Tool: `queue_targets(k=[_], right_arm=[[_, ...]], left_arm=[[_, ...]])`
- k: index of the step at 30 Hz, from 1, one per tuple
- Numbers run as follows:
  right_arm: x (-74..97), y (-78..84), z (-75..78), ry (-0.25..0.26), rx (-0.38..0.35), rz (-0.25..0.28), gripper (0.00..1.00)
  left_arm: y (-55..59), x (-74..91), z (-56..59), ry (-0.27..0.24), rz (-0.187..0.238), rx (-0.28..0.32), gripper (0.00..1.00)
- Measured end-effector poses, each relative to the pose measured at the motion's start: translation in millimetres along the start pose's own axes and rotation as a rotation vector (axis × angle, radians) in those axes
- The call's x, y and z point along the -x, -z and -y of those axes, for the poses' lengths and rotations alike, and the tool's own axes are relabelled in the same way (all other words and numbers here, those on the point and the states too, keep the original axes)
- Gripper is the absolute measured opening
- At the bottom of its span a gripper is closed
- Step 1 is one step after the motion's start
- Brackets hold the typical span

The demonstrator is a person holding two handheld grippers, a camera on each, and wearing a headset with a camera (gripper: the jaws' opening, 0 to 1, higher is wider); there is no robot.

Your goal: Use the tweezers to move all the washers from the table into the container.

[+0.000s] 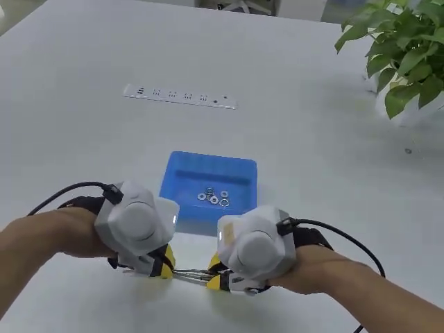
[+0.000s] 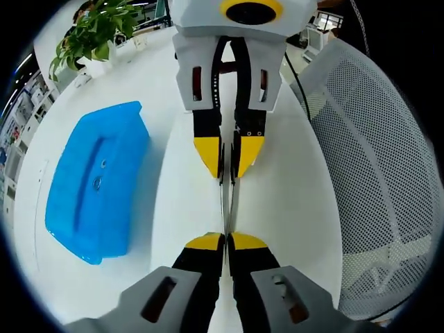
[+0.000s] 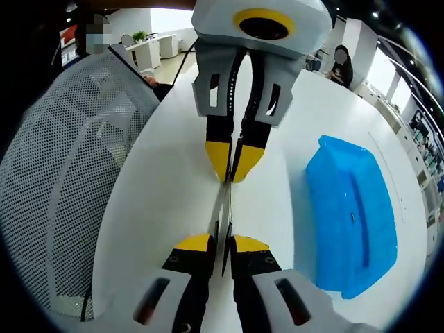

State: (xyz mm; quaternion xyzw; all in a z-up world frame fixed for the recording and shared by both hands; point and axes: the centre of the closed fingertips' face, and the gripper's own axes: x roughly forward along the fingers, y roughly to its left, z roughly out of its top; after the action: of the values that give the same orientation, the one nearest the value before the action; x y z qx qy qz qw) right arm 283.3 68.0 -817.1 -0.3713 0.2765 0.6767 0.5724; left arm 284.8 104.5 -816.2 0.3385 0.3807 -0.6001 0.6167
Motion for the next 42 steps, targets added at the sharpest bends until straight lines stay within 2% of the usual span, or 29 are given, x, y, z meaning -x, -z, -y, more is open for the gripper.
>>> queue_targets(k=[12,20,32,37,42], right_arm=[[1.8,1.3,2.7,0.001,-0.005,-0.002,0.14],[1.5,1.4,2.7,0.001,-0.002,-0.001,0.14],[2.5,2.6,-0.4,-0.002,-0.016,0.002,0.16],[7.7,2.2,1.1,0.017,-0.021,0.010,0.22],[26.9,2.3,6.7,0.069,-0.072,0.055,0.32]], left_arm=[[2.1,1.3,-2.0,-0.001,0.003,0.018,0.07],[5.0,2.3,2.3,0.013,0.000,0.032,0.08],[7.0,3.6,-0.7,-0.007,-0.009,0.034,0.09],[9.4,7.3,0.2,-0.016,-0.018,0.043,0.14],[13.7,20.5,3.3,-0.037,-0.014,0.087,0.22]])
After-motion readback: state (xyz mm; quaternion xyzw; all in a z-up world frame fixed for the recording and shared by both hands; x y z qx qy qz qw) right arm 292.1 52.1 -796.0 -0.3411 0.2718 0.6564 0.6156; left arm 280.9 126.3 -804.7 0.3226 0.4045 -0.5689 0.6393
